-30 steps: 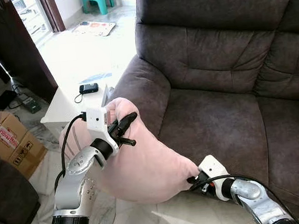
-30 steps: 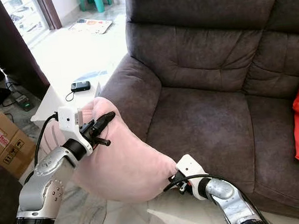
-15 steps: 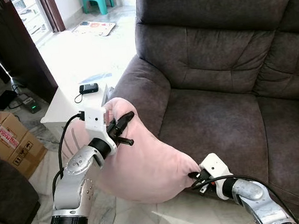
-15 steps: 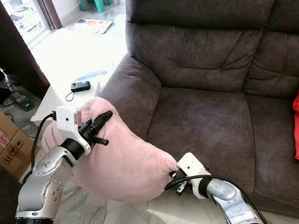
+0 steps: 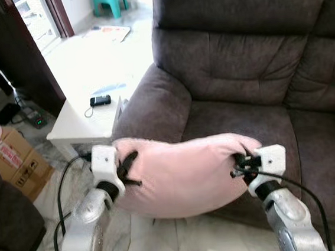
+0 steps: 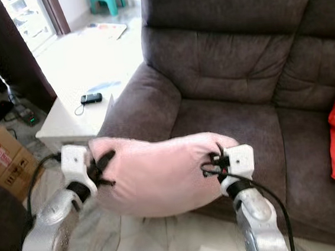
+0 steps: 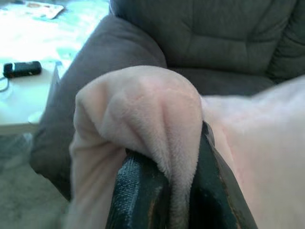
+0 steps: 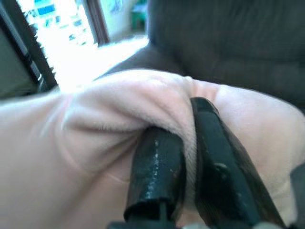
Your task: Move the pillow to the sofa from floor
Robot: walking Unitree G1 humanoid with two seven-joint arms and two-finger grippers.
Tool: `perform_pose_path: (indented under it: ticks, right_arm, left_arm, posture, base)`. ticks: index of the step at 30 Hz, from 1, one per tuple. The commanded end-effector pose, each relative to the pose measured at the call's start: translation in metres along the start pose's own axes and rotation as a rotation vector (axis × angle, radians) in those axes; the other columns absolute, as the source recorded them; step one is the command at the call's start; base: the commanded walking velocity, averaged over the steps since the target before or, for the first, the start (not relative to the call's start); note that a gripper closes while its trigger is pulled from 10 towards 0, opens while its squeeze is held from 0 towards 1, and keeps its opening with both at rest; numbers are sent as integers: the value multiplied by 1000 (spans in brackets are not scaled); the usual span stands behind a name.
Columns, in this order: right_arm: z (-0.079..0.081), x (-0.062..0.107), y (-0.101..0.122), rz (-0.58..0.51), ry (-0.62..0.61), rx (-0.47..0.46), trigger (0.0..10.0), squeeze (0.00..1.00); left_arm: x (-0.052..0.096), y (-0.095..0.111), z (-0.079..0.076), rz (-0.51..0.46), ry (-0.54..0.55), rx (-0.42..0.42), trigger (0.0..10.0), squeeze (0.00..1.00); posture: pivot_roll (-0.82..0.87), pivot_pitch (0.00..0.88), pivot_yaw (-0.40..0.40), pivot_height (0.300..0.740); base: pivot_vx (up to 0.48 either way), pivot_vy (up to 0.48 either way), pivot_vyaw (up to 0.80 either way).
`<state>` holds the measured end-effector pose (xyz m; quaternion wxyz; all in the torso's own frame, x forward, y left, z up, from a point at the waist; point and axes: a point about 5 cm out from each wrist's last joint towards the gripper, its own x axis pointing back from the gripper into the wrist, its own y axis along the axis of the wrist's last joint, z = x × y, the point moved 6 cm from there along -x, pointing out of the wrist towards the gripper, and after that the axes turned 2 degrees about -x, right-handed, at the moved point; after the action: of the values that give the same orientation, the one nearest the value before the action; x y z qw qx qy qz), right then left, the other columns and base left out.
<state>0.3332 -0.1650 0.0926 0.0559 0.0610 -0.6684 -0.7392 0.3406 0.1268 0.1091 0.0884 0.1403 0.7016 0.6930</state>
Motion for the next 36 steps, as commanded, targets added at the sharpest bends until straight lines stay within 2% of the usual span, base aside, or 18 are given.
perform_pose_path:
  ticks: [1,4,17,36]
  right_arm:
    - [-3,0,26,-122,-43,-40,10000,0]
    - [-4,-2,30,-140,-73,-48,10000,0]
    - [-11,-13,48,-190,-146,-60,10000,0]
    - [-12,-22,50,-195,-172,-69,10000,0]
  left_arm:
    - [2,24,13,-108,73,-48,10000,0]
    - [1,24,21,-121,115,-47,10000,0]
    - [-6,35,28,-182,186,-55,10000,0]
    - [-7,39,31,-212,221,-56,10000,0]
  posture:
    - [-11,31,1,740]
    - [-12,27,-1,740]
    - [-17,52,-4,740]
    - [-18,68,-6,740]
  base:
    - [0,0,0]
    - [0,0,0]
    - [0,0,0]
    - [0,0,0]
